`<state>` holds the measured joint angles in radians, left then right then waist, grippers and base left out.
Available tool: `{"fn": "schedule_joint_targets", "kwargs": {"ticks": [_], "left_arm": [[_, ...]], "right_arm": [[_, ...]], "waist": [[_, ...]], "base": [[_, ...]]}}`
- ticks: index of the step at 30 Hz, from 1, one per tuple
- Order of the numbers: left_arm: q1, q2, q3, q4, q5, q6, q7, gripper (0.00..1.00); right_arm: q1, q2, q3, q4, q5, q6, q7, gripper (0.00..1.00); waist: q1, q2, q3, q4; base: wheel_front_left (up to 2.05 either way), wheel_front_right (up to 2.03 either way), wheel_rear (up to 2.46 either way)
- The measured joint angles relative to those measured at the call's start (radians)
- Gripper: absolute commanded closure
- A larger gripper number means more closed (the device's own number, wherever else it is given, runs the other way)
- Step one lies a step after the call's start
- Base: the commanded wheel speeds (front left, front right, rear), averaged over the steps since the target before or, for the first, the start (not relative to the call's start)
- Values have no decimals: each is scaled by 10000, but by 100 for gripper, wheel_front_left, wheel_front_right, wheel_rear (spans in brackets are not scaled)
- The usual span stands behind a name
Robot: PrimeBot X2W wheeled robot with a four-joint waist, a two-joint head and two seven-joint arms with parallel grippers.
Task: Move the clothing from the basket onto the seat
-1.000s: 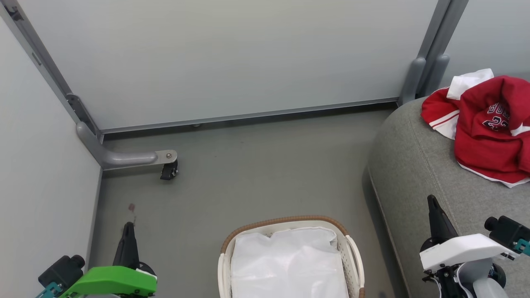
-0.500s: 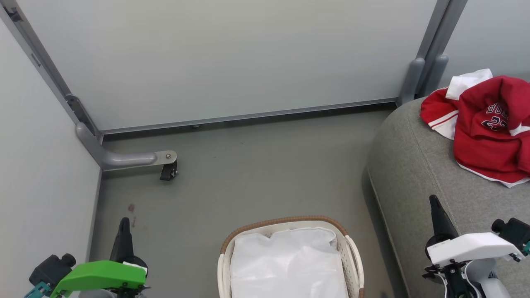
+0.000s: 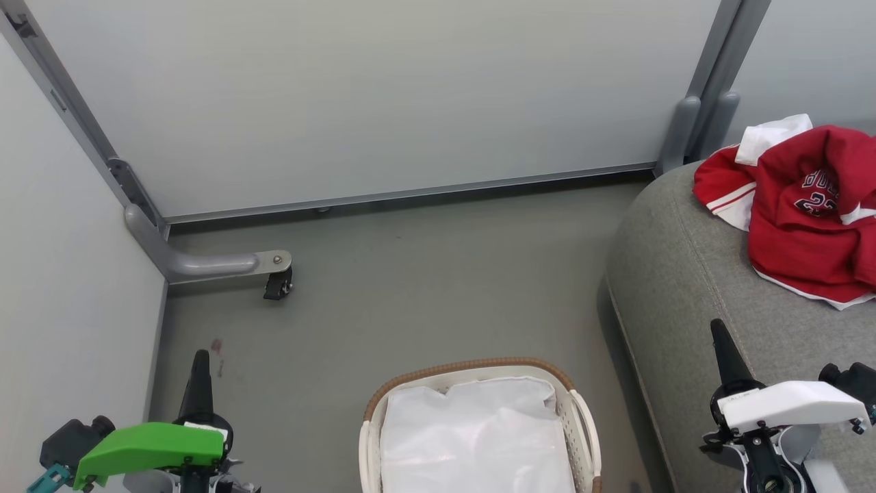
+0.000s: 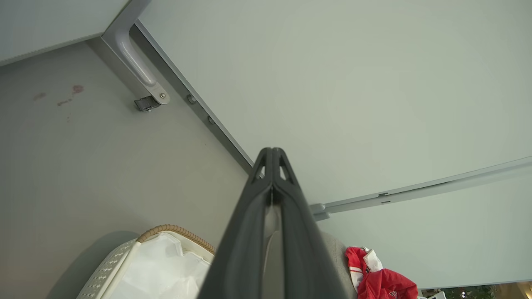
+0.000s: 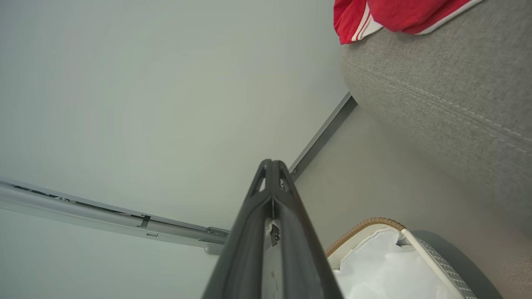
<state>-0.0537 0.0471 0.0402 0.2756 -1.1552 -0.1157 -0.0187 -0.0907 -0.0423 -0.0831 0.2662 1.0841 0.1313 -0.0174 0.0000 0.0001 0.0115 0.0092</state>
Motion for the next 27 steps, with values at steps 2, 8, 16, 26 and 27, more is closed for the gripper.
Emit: {"fn": "schedule_joint_targets", "kwargs": {"ticks": [2,8,16,26,27], "left_arm": [[-6,0,38,-10,-236,0,48,100],[-37,0,136,-50,-740,-31,194,100],[-123,0,236,-90,-1409,-63,399,100],[-196,2,347,-128,-2180,-75,625,100],[-200,2,360,-132,-2240,-75,635,100]], "right_arm": [[-1,-2,-13,-4,224,0,38,100],[-12,-12,-46,-21,834,0,192,100],[-22,-17,-88,-52,1609,0,395,100],[-35,-27,-138,-88,2502,-2,616,100],[-36,-27,-144,-92,2579,-2,637,100]], "waist": [[0,0,-3,-3],[0,0,-11,-12],[0,0,-22,-23],[0,0,-35,-38],[0,0,-36,-40]], "base": [[0,0,0],[0,0,0],[0,0,0],[0,0,0],[0,0,0]]}}
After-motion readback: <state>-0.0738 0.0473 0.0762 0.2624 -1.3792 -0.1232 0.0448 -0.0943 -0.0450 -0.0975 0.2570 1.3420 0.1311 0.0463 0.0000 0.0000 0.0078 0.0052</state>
